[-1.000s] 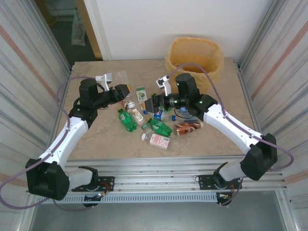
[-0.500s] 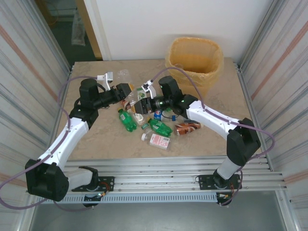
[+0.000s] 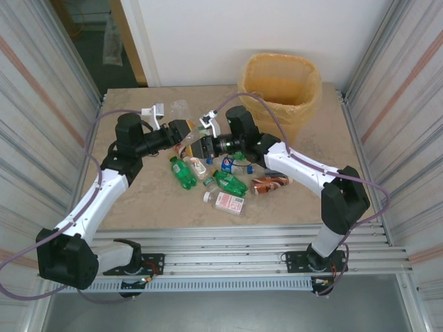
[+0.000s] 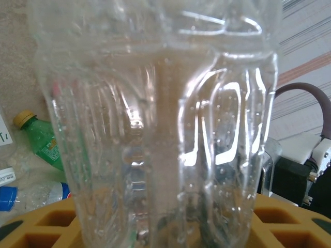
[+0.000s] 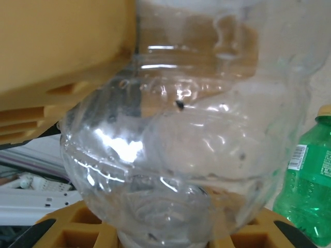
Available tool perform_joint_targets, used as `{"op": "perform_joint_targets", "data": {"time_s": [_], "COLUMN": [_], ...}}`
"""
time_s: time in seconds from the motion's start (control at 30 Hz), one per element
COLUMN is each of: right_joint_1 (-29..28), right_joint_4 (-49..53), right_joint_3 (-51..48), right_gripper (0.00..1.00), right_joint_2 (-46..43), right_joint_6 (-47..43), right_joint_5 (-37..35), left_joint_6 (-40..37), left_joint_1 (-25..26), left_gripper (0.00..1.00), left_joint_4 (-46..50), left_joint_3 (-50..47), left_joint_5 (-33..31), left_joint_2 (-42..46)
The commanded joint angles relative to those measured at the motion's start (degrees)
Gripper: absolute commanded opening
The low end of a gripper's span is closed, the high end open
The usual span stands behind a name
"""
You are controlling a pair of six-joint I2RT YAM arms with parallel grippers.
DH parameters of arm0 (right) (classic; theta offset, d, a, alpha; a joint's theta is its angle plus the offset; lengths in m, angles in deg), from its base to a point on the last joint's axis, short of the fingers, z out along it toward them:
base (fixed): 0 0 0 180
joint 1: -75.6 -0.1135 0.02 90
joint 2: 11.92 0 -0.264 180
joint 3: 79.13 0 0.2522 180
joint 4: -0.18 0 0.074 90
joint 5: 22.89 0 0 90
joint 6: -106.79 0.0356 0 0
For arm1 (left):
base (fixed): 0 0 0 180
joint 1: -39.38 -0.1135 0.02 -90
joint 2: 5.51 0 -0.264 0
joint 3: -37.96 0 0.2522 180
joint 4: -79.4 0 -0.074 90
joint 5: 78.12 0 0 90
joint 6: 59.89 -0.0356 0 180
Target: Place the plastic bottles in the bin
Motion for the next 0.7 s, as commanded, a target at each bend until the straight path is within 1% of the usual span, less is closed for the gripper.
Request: {"op": "perform_joint_targets", "data": {"time_s": [0.0, 0.07, 0.17, 0.2, 0.33, 0.5, 0.53, 0.67], "right_joint_1": [-0.3, -0.3, -0.4, -0.4, -0.4, -0.3, -0.4, -0.4], "right_joint_4": [-2.2, -1.7, -1.1, -0.9, 0.3, 1.9, 2.3, 4.5], "right_joint_3": [2.0, 1.7, 1.2, 0.8, 0.3, -0.8, -1.1, -1.8], "right_gripper": [0.14, 0.10, 0.08, 0.08, 0.07, 0.05, 0.04, 0.03], "right_joint_2": [0.8, 0.4, -0.3, -0.6, -1.1, -2.5, -3.0, -4.9], "right_joint_6": [0.0, -0.1, 0.0, 0.1, 0.3, -0.3, -0.6, -2.3], "right_joint_5": [-0.3, -0.4, -0.8, -1.0, -1.1, -2.8, -3.4, -6.0], "left_joint_6": [1.5, 1.2, 0.8, 0.6, 0.2, 0.1, 0.1, -0.2], "left_joint_1": [1.0, 1.0, 1.0, 1.0, 1.0, 1.0, 1.0, 1.0], "left_gripper": [0.46, 0.50, 0.56, 0.59, 0.78, 0.96, 0.98, 0.99], "left_joint_4": [-2.1, -1.8, -1.2, -1.0, -0.2, -0.1, -0.1, 0.2], "left_joint_3": [-0.7, -0.7, -0.4, -0.3, 0.2, 0.8, 1.0, 2.0], "left_joint_5": [1.4, 1.3, 1.2, 1.2, 1.1, 1.0, 0.8, 0.6], "left_joint_2": [0.6, 0.8, 0.8, 0.7, 0.6, 0.6, 0.6, 0.5]}}
